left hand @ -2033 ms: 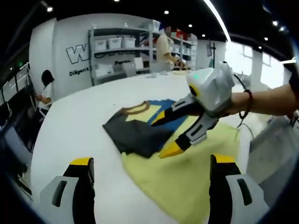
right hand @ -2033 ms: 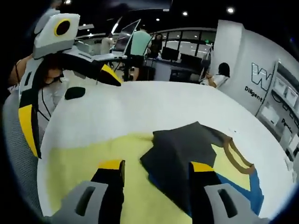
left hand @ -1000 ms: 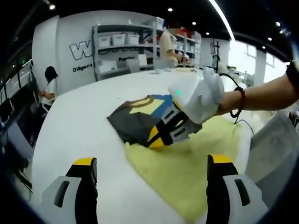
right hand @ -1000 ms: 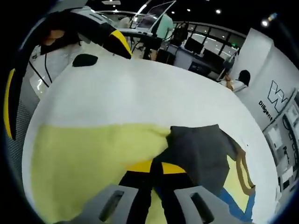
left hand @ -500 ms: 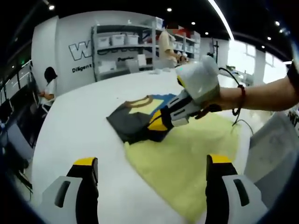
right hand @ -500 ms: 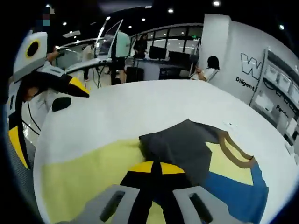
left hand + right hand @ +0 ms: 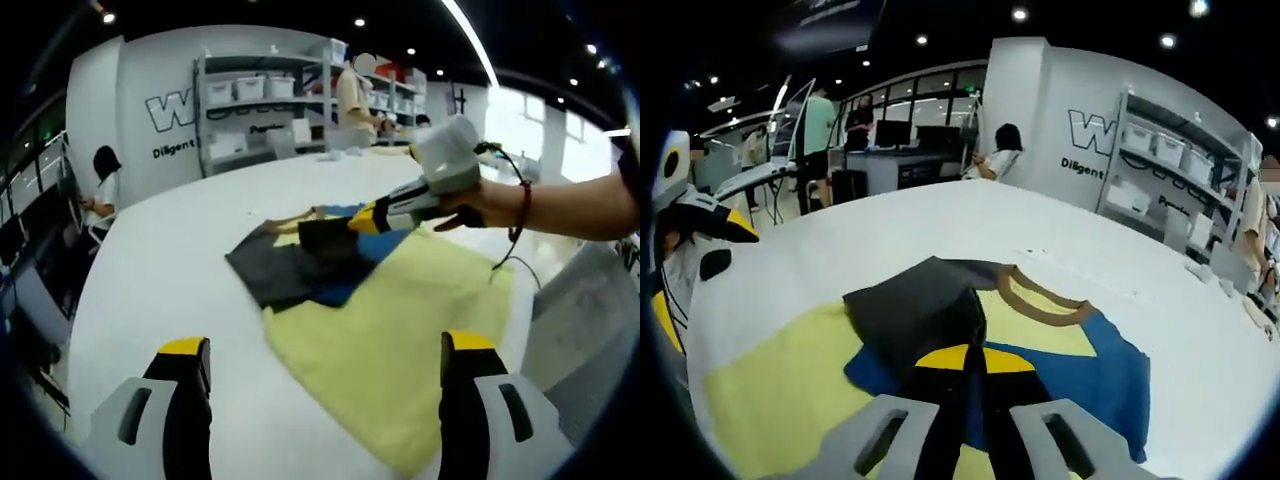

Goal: Fold the garment on the visible template until the final outline fits inside the template.

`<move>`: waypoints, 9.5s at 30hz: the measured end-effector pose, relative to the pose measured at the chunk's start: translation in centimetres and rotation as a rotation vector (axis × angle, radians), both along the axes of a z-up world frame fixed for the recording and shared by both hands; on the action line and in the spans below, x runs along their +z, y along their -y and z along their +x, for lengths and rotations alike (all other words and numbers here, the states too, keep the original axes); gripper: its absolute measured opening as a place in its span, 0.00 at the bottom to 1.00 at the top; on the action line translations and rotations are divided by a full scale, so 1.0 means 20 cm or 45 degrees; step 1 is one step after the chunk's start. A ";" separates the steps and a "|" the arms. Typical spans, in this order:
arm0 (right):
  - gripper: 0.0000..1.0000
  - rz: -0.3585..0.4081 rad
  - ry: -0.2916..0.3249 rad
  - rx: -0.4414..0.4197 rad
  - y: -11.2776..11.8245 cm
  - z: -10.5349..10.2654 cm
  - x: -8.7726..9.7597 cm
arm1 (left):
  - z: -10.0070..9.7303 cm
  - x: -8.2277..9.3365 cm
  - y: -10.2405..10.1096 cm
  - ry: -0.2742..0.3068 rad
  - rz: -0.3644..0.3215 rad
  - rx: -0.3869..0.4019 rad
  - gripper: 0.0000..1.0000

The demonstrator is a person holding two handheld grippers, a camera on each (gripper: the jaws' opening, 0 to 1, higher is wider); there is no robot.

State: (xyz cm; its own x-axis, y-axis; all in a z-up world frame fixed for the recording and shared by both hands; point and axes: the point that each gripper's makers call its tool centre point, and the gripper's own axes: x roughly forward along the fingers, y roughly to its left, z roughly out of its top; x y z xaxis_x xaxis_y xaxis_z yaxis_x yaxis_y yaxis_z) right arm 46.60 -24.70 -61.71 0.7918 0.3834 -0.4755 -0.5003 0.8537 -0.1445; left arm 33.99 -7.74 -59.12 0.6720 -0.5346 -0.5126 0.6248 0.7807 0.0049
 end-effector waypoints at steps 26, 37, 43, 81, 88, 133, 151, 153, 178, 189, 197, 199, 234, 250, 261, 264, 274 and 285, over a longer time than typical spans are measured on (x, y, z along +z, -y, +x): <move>0.00 -0.383 -0.054 -0.314 0.50 -0.18 -0.14 | 0.01 0.02 -0.05 0.008 0.002 0.010 0.89; 0.00 -0.351 -0.157 -0.465 0.52 -0.30 -0.23 | 0.00 0.01 -0.03 0.000 -0.002 0.001 0.89; 0.00 -0.368 -0.182 -0.499 0.52 -0.32 -0.27 | -0.01 0.01 -0.03 0.003 -0.005 -0.002 0.87; 0.88 0.163 -0.254 -0.425 0.58 -0.50 -0.03 | -0.10 -0.07 -0.04 -0.102 0.063 0.001 0.97; 0.90 0.178 -0.323 -0.325 0.56 -0.64 -0.01 | -0.18 -0.13 -0.06 -0.201 0.100 0.021 0.94; 0.41 -0.016 -0.629 -0.186 0.79 -1.12 -0.25 | -0.53 -0.40 -0.05 -0.656 0.121 0.142 0.27; 0.12 -0.130 -0.676 -0.258 0.84 -1.12 -0.33 | -0.54 -0.45 -0.09 -0.722 0.127 0.216 0.01; 0.06 -0.162 -0.667 -0.254 0.86 -1.11 -0.33 | -0.54 -0.45 -0.09 -0.722 0.134 0.201 0.01; 0.00 -0.276 -0.715 -0.150 0.78 -1.17 -0.33 | -0.61 -0.44 -0.19 -0.756 0.245 0.158 0.00; 0.00 -0.256 -0.776 -0.123 0.72 -1.23 -0.33 | -0.68 -0.45 -0.26 -0.812 0.283 0.142 0.00; 0.00 -0.268 -0.794 -0.111 0.71 -1.27 -0.33 | -0.71 -0.45 -0.27 -0.814 0.259 0.124 0.00; 0.00 -0.267 -0.795 -0.116 0.71 -1.28 -0.33 | -0.72 -0.45 -0.27 -0.815 0.260 0.118 0.00; 0.17 -0.194 -0.885 -0.173 0.69 -1.42 -0.33 | -0.76 -0.43 -0.26 -0.807 0.155 0.189 0.17; 0.00 -0.106 -0.913 -0.194 0.65 -1.42 -0.34 | -0.77 -0.45 -0.28 -0.857 0.250 0.235 0.05; 0.00 -0.206 -0.919 -0.109 0.67 -1.44 -0.31 | -0.81 -0.45 -0.25 -0.870 0.283 0.147 0.03; 0.00 -0.222 -0.930 -0.099 0.67 -1.44 -0.31 | -0.82 -0.46 -0.24 -0.883 0.287 0.128 0.03; 0.00 -0.281 -0.947 -0.048 0.67 -1.46 -0.30 | -0.84 -0.45 -0.24 -0.893 0.297 0.116 0.03; 0.00 -0.146 -0.893 -0.095 0.65 -1.40 -0.17 | -0.78 -0.36 -0.25 -0.819 0.282 0.132 0.03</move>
